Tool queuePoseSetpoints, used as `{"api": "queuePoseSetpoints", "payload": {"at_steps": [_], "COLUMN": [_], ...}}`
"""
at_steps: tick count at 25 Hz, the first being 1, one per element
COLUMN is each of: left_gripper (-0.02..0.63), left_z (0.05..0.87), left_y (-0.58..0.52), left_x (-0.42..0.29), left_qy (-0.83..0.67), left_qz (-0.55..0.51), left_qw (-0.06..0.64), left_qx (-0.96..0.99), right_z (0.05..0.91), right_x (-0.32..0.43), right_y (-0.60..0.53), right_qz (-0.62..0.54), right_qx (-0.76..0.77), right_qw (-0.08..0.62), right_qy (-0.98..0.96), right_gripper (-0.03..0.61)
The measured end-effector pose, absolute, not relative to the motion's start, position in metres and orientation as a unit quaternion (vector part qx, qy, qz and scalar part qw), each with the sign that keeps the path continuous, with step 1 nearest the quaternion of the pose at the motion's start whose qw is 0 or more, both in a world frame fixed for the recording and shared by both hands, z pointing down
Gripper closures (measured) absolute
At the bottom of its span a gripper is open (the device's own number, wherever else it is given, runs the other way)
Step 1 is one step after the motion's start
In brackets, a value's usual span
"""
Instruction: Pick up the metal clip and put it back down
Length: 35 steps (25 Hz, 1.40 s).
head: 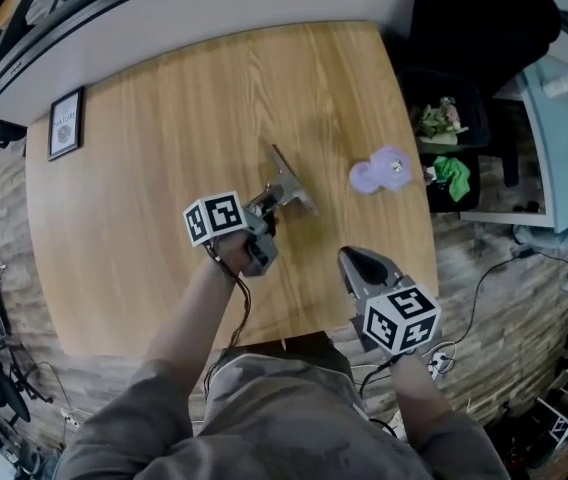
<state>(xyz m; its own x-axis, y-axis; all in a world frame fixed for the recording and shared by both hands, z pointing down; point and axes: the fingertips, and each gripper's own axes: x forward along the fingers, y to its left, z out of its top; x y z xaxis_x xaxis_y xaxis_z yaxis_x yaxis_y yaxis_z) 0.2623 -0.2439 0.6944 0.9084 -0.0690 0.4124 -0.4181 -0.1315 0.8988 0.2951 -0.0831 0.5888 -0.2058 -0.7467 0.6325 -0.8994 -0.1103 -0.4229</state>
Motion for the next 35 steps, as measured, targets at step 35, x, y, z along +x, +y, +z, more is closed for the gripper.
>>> {"api": "queuePoseSetpoints", "payload": {"at_steps": [35], "left_gripper": [0.611], "left_z": [0.323], "left_y": [-0.202], "left_x": [0.096], "left_qy": [-0.100], "left_qz": [-0.079], "left_qw": [0.428], "left_qx": [0.895], "right_z": [0.299], "right_x": [0.276], "right_y": [-0.063], "right_qz": [0.160], "right_qx": [0.680], "right_qw": [-0.041], "right_qy": [-0.715], "right_gripper": [0.563]}}
